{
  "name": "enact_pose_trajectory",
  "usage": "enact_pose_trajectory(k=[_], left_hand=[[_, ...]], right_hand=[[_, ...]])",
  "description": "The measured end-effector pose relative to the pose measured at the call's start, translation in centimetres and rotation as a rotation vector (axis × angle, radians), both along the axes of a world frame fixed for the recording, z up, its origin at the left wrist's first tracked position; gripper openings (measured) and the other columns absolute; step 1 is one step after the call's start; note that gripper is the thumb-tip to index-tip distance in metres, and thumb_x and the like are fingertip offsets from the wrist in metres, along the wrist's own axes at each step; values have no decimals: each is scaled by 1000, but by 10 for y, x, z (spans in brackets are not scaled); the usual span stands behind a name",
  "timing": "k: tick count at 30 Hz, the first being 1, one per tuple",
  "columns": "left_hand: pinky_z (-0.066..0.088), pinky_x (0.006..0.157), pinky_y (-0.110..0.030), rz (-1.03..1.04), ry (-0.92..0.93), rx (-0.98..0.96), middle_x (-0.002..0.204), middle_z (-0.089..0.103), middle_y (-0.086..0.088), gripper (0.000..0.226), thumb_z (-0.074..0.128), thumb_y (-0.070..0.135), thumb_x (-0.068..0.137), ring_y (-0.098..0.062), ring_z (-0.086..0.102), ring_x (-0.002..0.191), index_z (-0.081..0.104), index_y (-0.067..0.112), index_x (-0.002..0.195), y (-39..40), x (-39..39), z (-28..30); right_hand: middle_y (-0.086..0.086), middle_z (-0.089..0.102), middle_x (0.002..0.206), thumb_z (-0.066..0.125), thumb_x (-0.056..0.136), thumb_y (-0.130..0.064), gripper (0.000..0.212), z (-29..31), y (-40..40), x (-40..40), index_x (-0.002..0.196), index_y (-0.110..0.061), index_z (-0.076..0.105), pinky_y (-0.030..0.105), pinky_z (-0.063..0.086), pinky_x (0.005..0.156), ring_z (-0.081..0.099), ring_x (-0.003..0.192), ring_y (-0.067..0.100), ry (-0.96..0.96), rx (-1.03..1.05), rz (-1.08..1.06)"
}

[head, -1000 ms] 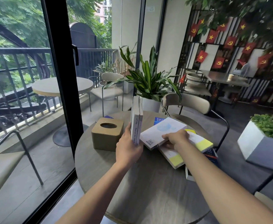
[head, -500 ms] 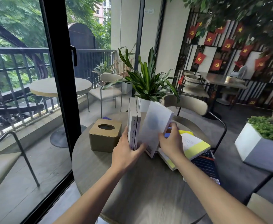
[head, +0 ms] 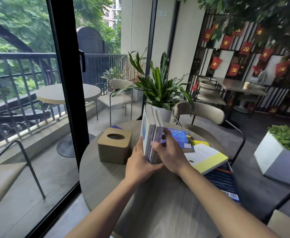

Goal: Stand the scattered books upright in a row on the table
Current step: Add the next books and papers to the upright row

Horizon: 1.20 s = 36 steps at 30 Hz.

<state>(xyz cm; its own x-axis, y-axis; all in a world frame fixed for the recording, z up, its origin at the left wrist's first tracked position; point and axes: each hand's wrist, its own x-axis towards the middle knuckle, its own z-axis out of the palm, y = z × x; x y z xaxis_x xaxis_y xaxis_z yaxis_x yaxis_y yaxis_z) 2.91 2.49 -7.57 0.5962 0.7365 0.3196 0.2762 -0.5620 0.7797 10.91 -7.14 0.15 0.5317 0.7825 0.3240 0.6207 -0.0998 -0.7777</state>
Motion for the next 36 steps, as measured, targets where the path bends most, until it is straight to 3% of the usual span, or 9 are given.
enact_pose_trajectory(k=[5, 7, 11, 16, 20, 22, 24, 29, 36], left_hand=[[58, 73, -42, 39, 41, 32, 134, 47, 25, 96, 65, 72, 58, -4, 61, 103, 31, 46, 145, 4, 14, -1], [58, 72, -42, 63, 48, 36, 133, 49, 23, 92, 61, 68, 62, -7, 64, 96, 30, 47, 146, 5, 17, -1], [55, 79, -41, 119, 16, 72, 140, 51, 15, 91, 52, 63, 67, -17, 64, 104, 26, 38, 151, 1, 17, -5], [51, 63, -35, 171, -48, 115, 115, 70, 3, 75, 60, 52, 75, -28, 67, 86, 39, 27, 142, 3, 18, -14], [50, 63, -34, 195, -82, 103, 110, 71, 5, 78, 64, 46, 73, -29, 66, 85, 37, 33, 145, 1, 21, -11], [47, 63, -33, 220, -69, 101, 113, 70, 5, 81, 64, 47, 73, -30, 65, 87, 35, 32, 147, 1, 22, -11], [47, 64, -32, 232, -58, 91, 114, 70, 6, 82, 62, 47, 73, -29, 65, 87, 32, 33, 148, 1, 22, -11], [52, 66, -34, 243, -78, 44, 107, 70, 8, 81, 59, 46, 72, -28, 65, 84, 31, 38, 147, 2, 24, -8], [51, 62, -34, 248, -106, 84, 106, 70, 8, 80, 53, 50, 70, -27, 64, 81, 35, 35, 146, 2, 25, -10]], right_hand=[[-15, 57, 115, 71, 71, -64, 71, -1, 7, -6, 127, -32, 42, 27, 48, 82, 59, 102, 7, -101, 15, -79], [-12, 59, 120, 72, 71, -63, 72, -4, 9, -3, 128, -30, 41, 27, 47, 83, 59, 108, 10, -137, 26, -104], [-5, 61, 124, 70, 79, -55, 64, -13, 13, 5, 129, -27, 43, 28, 48, 84, 60, 110, 15, -188, 44, -141], [-10, 65, 117, 51, 80, -70, 62, -19, 17, 10, 130, -34, 46, 33, 51, 84, 64, 98, 13, -188, 32, -135], [-6, 69, 110, 26, 90, -68, 62, -19, 17, 17, 122, -26, 59, 24, 43, 83, 62, 102, 11, -62, 145, -147], [-1, 68, 110, 22, 92, -65, 64, -21, 20, 26, 115, -21, 62, 32, 42, 86, 59, 107, 19, -32, 173, -226], [4, 66, 111, 21, 91, -70, 70, -23, 23, 40, 118, -17, 59, 36, 41, 87, 57, 111, 27, -57, 109, -321], [18, 48, 140, 40, 94, -57, 66, -28, 29, 82, 142, -11, 38, 48, 32, 100, 38, 130, 36, -302, -292, -559], [18, 45, 144, 48, 82, -72, 87, -26, 42, 121, 139, -8, 36, 51, 23, 106, 34, 134, 37, -231, -680, -655]])
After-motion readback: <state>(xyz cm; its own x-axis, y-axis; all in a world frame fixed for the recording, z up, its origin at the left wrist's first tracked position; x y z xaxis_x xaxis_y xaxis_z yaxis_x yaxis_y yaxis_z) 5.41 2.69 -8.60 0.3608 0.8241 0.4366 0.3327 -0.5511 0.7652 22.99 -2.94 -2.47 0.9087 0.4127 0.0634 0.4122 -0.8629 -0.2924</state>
